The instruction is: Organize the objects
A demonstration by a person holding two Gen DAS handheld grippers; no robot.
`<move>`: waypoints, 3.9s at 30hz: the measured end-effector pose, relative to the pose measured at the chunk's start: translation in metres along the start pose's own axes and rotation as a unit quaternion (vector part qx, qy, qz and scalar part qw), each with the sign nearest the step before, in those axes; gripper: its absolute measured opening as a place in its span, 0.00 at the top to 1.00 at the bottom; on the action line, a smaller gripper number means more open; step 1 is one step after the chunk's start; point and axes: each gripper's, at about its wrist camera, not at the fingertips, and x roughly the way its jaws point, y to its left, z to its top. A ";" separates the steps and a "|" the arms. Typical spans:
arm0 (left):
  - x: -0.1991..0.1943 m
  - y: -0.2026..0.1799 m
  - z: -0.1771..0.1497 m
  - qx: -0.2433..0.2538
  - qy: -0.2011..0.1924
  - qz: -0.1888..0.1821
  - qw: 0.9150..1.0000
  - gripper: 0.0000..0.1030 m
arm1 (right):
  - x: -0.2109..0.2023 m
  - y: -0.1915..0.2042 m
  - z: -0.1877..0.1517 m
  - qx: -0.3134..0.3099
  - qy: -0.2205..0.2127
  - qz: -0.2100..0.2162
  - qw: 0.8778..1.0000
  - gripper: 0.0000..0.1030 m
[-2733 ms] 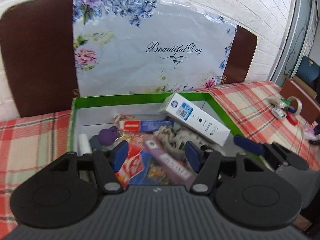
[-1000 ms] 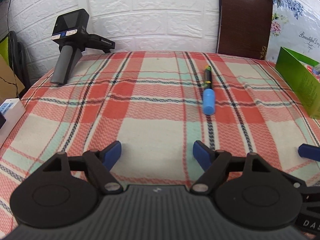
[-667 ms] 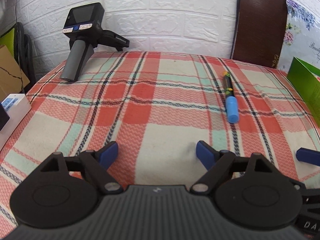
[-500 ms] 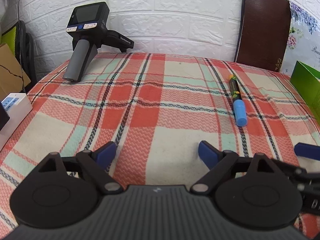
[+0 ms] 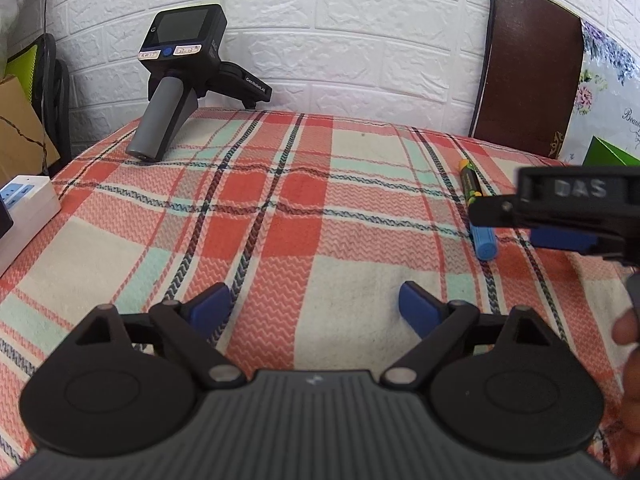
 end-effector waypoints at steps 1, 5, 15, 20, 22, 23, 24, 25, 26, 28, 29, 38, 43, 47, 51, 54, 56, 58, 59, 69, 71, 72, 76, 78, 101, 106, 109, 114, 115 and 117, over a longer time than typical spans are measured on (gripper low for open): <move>0.000 0.000 0.000 0.000 -0.001 0.000 1.000 0.09 | 0.006 0.002 0.002 -0.001 0.002 -0.005 1.000 0.29; 0.000 0.001 -0.001 -0.002 -0.003 0.000 1.000 0.08 | 0.027 0.011 0.010 -0.039 0.001 -0.041 0.998 0.53; 0.002 0.002 0.000 -0.005 0.000 0.003 1.000 0.05 | 0.007 0.006 -0.007 -0.120 0.001 -0.046 0.992 0.81; 0.000 0.000 -0.001 0.000 -0.002 0.010 1.000 0.05 | -0.038 -0.007 -0.041 -0.162 0.000 -0.034 0.986 0.81; -0.001 -0.002 -0.002 0.005 -0.003 0.015 1.000 0.05 | -0.062 -0.017 -0.056 -0.176 -0.001 -0.033 0.984 0.81; -0.002 -0.003 -0.002 0.008 -0.004 0.018 1.000 0.05 | -0.074 -0.023 -0.064 -0.182 -0.002 -0.036 0.983 0.81; -0.002 -0.005 -0.001 0.012 -0.005 0.021 1.000 0.05 | -0.086 -0.031 -0.071 -0.183 -0.003 -0.038 0.982 0.81; -0.003 -0.006 -0.001 0.015 -0.006 0.025 1.000 0.05 | -0.098 -0.039 -0.077 -0.178 -0.005 -0.042 0.983 0.81; -0.004 -0.008 -0.002 0.019 -0.007 0.030 0.999 0.05 | -0.110 -0.048 -0.082 -0.171 -0.007 -0.049 0.984 0.81; -0.007 -0.013 -0.002 0.027 -0.007 0.044 0.999 0.05 | -0.134 -0.067 -0.093 -0.155 -0.015 -0.072 0.985 0.81; -0.009 -0.017 -0.002 0.034 -0.006 0.056 0.998 0.05 | -0.146 -0.078 -0.098 -0.145 -0.021 -0.087 0.985 0.81; -0.052 -0.107 -0.014 0.036 0.081 -0.064 0.994 0.13 | -0.213 -0.138 -0.133 -0.076 -0.036 -0.148 0.985 0.78; -0.070 -0.171 -0.011 0.042 0.143 -0.183 0.972 0.19 | -0.226 -0.138 -0.146 -0.097 -0.042 -0.140 0.985 0.68; -0.072 -0.216 -0.017 0.056 0.195 -0.242 0.949 0.26 | -0.236 -0.144 -0.156 -0.106 -0.045 -0.129 0.985 0.67; -0.072 -0.250 -0.030 0.073 0.208 -0.246 0.944 0.26 | -0.239 -0.149 -0.161 -0.119 -0.047 -0.108 0.986 0.77; -0.077 -0.267 -0.038 0.111 0.182 -0.244 0.946 0.58 | -0.237 -0.149 -0.160 -0.111 -0.050 -0.091 0.988 0.82; -0.077 -0.266 -0.036 0.115 0.175 -0.245 0.947 0.69 | -0.237 -0.148 -0.155 -0.112 -0.063 -0.078 0.989 0.82; -0.073 -0.261 -0.020 0.089 0.176 -0.250 0.948 0.70 | -0.239 -0.142 -0.150 -0.124 -0.084 -0.078 0.986 0.82; -0.074 -0.258 -0.009 0.080 0.170 -0.256 0.948 0.71 | -0.240 -0.140 -0.146 -0.127 -0.096 -0.079 0.984 0.82; -0.064 -0.302 0.102 0.111 0.041 -0.271 0.955 0.73 | -0.215 -0.157 -0.039 -0.104 -0.213 -0.105 0.966 0.82; -0.047 -0.313 0.115 0.116 0.040 -0.270 0.955 0.75 | -0.196 -0.168 -0.019 -0.082 -0.213 -0.111 0.967 0.82; -0.038 -0.319 0.119 0.120 0.040 -0.268 0.955 0.75 | -0.186 -0.174 -0.011 -0.070 -0.211 -0.114 0.968 0.82; -0.006 -0.338 0.132 0.140 0.036 -0.245 0.959 0.73 | -0.148 -0.192 0.012 -0.039 -0.194 -0.122 0.973 0.82; 0.009 -0.343 0.133 0.154 0.031 -0.200 0.967 0.66 | -0.124 -0.200 0.022 -0.026 -0.167 -0.137 0.976 0.78; -0.085 -0.280 0.041 0.168 0.035 -0.146 0.974 0.53 | -0.226 -0.204 -0.077 0.061 -0.155 -0.136 0.977 0.65; -0.100 -0.260 0.020 0.166 0.042 -0.139 0.975 0.51 | -0.247 -0.199 -0.089 0.058 -0.153 -0.143 0.976 0.61; -0.106 -0.246 0.008 0.161 0.049 -0.134 0.977 0.47 | -0.255 -0.196 -0.096 0.059 -0.146 -0.142 0.977 0.58; -0.109 -0.226 -0.011 0.160 0.062 -0.121 0.978 0.47 | -0.261 -0.190 -0.105 0.068 -0.130 -0.139 0.979 0.55; -0.110 -0.222 -0.013 0.157 0.065 -0.120 0.978 0.47 | -0.261 -0.189 -0.106 0.069 -0.128 -0.138 0.980 0.54; -0.110 -0.214 -0.018 0.151 0.069 -0.117 0.979 0.46 | -0.261 -0.185 -0.108 0.067 -0.122 -0.137 0.981 0.53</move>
